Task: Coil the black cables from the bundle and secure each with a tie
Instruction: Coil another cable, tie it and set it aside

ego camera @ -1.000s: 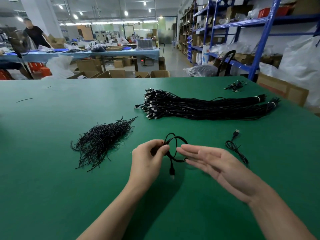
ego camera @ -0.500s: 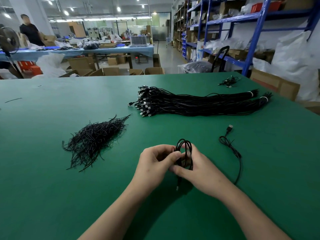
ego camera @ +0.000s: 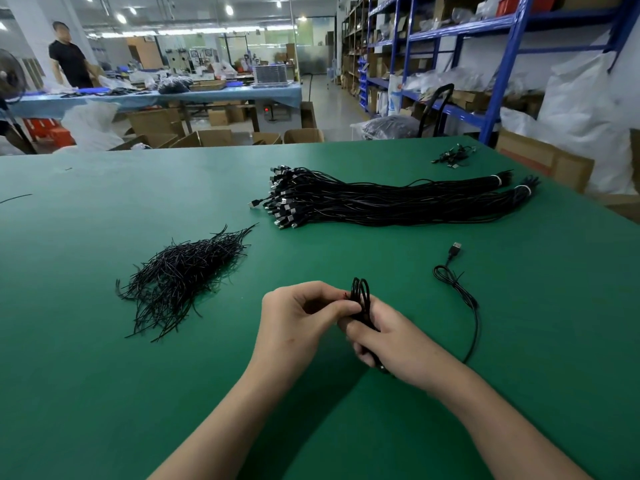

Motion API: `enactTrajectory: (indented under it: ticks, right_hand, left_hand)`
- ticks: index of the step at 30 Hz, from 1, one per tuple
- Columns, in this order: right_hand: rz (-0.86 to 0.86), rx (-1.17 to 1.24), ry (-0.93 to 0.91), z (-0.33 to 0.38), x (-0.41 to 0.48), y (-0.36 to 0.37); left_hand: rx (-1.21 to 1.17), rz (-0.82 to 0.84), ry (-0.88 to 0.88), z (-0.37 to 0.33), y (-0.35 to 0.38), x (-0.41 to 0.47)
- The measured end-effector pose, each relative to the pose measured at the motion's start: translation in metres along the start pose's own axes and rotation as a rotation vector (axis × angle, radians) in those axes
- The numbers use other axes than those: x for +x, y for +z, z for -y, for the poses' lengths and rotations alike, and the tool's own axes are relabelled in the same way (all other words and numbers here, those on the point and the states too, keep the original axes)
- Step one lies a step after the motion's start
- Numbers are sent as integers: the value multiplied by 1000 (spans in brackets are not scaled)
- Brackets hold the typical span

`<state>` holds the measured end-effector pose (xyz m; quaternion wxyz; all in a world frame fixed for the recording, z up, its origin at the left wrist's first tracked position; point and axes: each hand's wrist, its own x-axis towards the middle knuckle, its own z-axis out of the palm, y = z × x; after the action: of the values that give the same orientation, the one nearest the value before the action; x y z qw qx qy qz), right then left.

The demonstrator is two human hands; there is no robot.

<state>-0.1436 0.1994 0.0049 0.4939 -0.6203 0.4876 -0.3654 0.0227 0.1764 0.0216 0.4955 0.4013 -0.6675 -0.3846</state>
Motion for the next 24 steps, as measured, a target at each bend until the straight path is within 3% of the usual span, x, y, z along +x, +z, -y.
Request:
enactTrajectory:
  ticks: [13,17,24]
  right_hand:
    - [56,-78,-29,3,-3,5]
    - [21,-138,0,3,-5,8]
    - [-155,-433,7,4,-4,9]
  left_hand:
    - [91,-117,238,-2,-2,1]
    - [-124,-58,95,1,2,2]
    - [-233,-2,-36,3,14,-6]
